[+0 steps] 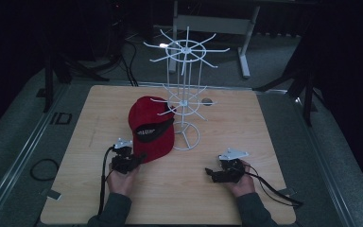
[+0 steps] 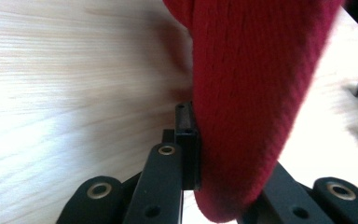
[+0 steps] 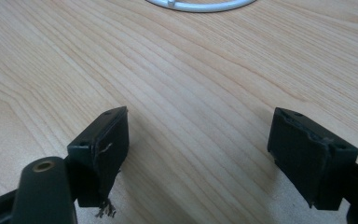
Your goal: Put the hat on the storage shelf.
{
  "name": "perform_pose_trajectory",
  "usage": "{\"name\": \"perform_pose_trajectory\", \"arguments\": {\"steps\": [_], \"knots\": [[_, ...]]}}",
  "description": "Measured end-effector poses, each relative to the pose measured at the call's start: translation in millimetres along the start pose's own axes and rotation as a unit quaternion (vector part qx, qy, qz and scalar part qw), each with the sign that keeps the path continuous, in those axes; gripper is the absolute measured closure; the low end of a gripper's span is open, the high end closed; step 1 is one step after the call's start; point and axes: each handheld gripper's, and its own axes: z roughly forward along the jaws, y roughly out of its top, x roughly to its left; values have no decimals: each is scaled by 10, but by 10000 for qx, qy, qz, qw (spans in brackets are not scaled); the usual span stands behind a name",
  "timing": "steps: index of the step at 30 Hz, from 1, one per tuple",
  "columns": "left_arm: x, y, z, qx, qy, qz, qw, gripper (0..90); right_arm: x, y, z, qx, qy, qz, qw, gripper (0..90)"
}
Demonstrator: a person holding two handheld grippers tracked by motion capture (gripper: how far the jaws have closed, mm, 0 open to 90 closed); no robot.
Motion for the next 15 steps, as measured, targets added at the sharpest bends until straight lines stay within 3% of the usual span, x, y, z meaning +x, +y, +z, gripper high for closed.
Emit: {"name": "perform_pose_trajectory", "arguments": {"steps": [15], "knots": [[173,85,-112,-196,205,-34,9996,861,0,0,0,2,3,3,10000,202]]}}
